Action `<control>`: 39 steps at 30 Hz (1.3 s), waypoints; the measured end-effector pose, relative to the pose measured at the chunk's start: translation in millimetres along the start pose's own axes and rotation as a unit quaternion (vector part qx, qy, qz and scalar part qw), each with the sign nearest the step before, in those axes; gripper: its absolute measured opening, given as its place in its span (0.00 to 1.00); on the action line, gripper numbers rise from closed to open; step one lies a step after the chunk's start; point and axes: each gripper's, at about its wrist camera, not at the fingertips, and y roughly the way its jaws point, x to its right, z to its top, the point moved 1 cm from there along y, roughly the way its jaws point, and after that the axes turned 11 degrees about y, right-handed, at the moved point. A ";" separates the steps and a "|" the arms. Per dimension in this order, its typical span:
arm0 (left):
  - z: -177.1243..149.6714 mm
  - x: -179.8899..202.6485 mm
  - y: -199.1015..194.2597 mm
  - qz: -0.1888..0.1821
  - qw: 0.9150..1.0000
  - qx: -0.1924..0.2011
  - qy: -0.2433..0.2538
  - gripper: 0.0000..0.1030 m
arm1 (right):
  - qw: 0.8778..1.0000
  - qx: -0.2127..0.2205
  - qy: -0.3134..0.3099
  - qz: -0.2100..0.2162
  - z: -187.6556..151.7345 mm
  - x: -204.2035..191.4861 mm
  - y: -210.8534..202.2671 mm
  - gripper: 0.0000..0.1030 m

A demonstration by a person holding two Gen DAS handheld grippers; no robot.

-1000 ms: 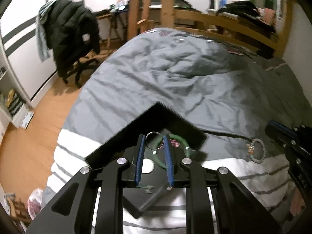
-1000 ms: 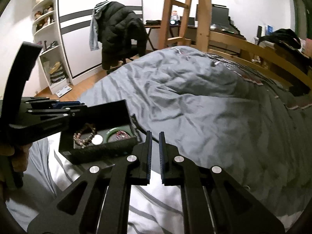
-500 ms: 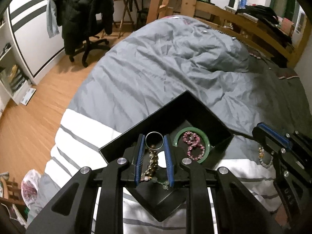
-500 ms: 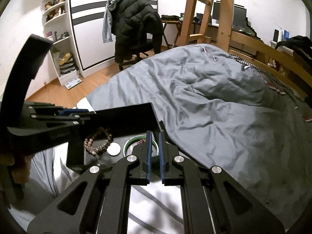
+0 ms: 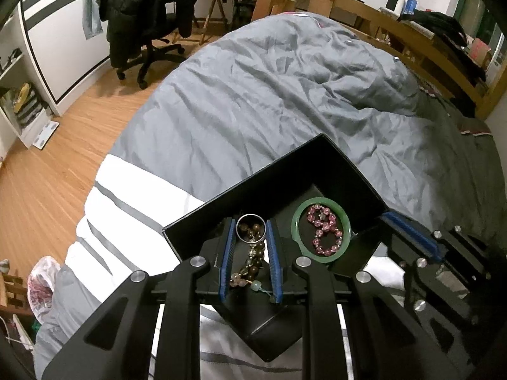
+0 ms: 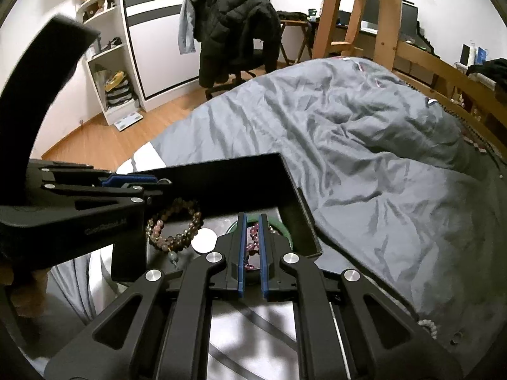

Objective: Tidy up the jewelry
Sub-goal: 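Lower both rings into the black box and open both grippers, then move both grippers back to the white bead bracelet and dark ring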

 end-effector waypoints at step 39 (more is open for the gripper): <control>6.9 -13.6 -30.1 0.002 0.995 0.087 -0.055 0.86 | 0.998 0.015 0.050 0.039 0.6 26.1 -34.0 0.97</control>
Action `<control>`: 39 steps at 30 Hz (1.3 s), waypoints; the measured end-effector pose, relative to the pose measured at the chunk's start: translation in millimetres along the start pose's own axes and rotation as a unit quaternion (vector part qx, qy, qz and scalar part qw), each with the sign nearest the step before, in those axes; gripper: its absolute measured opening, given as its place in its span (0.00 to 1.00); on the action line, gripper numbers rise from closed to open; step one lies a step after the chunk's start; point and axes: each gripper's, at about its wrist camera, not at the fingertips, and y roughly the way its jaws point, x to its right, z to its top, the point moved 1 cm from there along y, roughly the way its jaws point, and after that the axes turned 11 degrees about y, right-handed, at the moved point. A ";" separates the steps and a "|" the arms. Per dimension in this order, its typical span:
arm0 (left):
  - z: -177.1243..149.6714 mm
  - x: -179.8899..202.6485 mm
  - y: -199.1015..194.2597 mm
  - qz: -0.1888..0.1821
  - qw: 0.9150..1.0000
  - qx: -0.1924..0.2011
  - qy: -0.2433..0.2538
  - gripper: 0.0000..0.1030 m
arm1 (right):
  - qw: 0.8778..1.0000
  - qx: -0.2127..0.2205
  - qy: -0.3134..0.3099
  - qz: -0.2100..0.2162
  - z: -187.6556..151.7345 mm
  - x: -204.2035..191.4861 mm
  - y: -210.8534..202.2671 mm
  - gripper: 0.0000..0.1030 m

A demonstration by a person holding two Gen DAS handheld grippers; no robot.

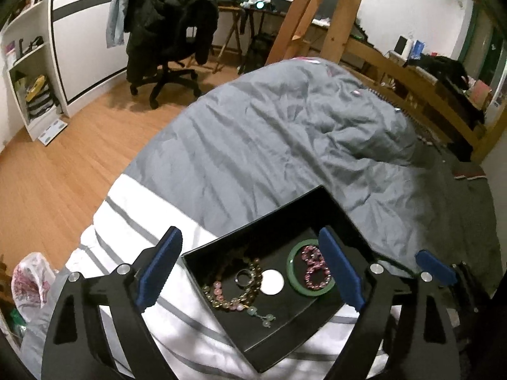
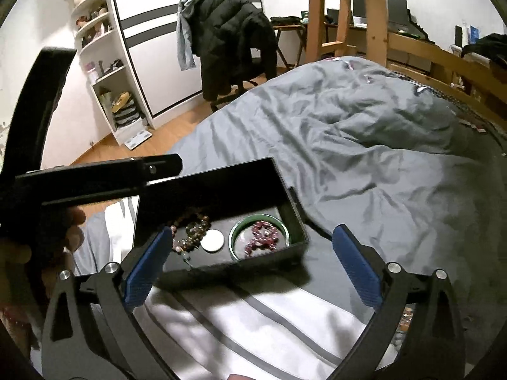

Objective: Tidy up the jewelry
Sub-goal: 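Move both grippers back to the white bead bracelet and dark ring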

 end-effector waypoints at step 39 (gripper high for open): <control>-39.8 216.4 31.9 -0.111 0.955 0.023 0.274 0.84 | 0.990 0.024 0.132 -0.047 -87.7 209.6 -71.9 0.70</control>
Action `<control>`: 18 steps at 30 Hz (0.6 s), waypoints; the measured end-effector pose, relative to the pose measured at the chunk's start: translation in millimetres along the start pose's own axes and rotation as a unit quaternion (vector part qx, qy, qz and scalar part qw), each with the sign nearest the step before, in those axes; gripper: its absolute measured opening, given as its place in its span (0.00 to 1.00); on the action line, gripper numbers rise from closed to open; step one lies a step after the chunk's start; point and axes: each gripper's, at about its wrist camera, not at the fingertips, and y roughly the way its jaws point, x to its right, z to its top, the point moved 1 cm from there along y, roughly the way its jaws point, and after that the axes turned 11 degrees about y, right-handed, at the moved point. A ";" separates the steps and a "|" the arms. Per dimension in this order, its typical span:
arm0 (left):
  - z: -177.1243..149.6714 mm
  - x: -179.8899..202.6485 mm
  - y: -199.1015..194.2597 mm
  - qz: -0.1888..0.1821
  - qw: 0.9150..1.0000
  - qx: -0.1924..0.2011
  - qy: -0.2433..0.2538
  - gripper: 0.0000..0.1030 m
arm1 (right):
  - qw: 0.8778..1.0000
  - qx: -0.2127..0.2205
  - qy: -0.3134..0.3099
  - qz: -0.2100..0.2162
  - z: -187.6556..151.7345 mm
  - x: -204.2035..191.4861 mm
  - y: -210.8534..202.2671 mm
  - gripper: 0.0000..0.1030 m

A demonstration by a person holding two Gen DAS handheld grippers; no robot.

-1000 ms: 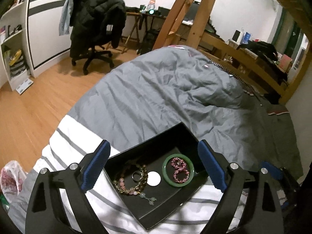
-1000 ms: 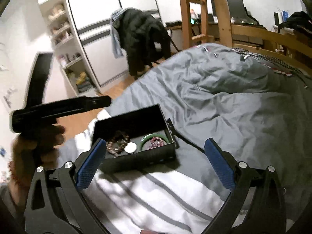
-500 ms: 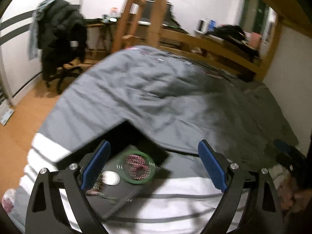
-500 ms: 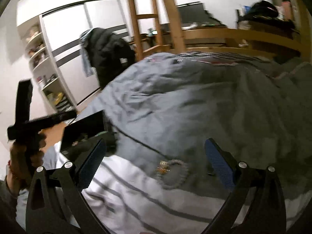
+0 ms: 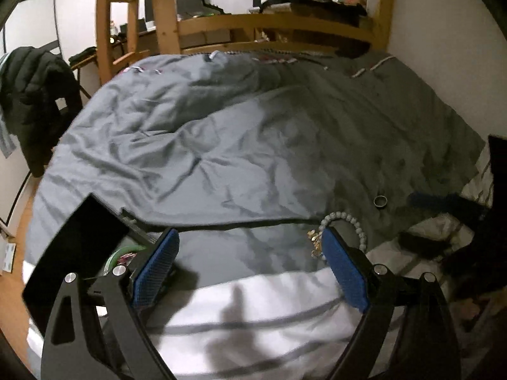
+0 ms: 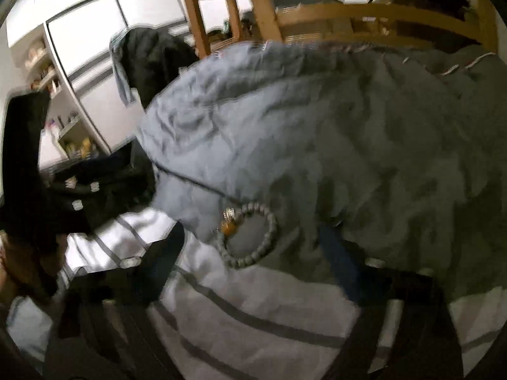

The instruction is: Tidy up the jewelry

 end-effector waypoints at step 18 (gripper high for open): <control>1.2 54.8 90.6 -0.104 0.991 -0.047 0.068 0.55 | 0.996 -0.004 0.029 -0.080 14.1 55.7 44.6 0.56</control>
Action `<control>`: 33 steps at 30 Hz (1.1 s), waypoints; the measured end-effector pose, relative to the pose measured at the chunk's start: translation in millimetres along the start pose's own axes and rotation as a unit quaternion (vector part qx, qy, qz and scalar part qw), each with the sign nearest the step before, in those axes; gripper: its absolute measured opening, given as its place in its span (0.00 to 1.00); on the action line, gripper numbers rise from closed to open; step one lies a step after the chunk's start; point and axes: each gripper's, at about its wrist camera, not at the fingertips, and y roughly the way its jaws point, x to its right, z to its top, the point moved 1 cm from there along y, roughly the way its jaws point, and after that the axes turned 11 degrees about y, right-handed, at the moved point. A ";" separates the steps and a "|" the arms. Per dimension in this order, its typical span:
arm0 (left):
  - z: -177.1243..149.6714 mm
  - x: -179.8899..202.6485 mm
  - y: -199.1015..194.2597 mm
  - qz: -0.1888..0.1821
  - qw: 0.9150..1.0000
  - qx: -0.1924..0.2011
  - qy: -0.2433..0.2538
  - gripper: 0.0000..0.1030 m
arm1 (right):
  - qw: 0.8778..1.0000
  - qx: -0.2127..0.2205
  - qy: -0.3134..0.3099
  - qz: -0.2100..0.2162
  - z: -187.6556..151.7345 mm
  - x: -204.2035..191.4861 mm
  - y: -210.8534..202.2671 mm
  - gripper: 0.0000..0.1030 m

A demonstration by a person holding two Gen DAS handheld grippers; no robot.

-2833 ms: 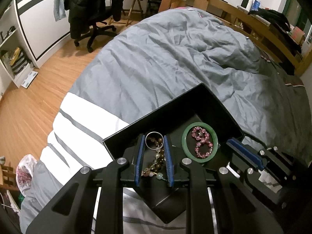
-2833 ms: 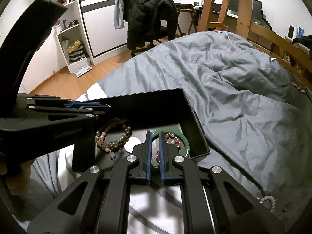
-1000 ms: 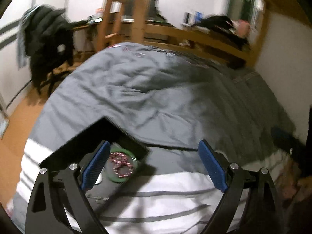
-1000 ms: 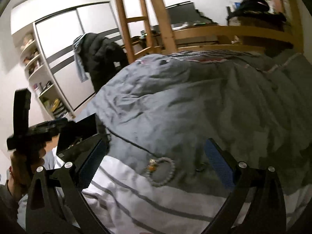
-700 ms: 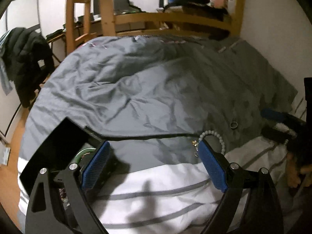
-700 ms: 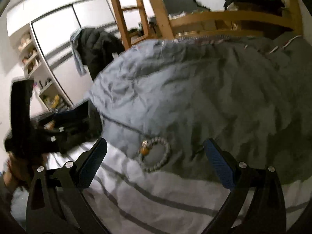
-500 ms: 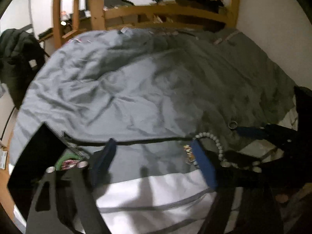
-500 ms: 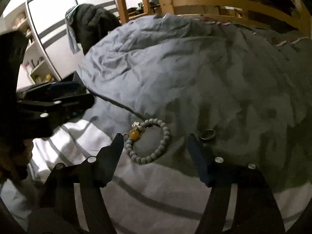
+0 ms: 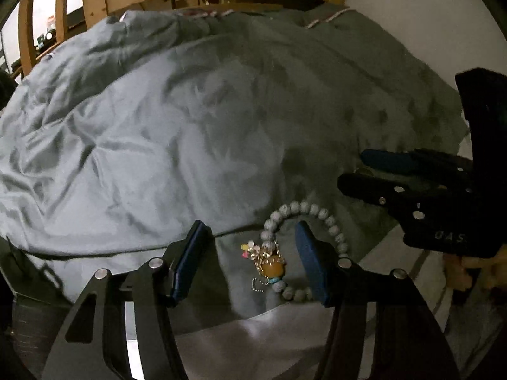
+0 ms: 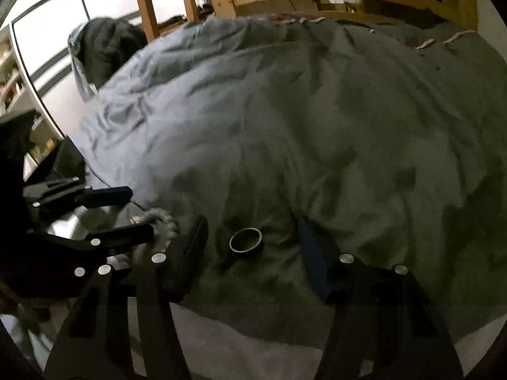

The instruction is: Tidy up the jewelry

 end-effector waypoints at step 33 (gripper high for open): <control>-1.0 21.0 -5.3 -0.024 0.998 -0.033 0.038 0.16 | 1.000 0.026 -0.013 0.002 2.7 -3.6 -10.7 0.20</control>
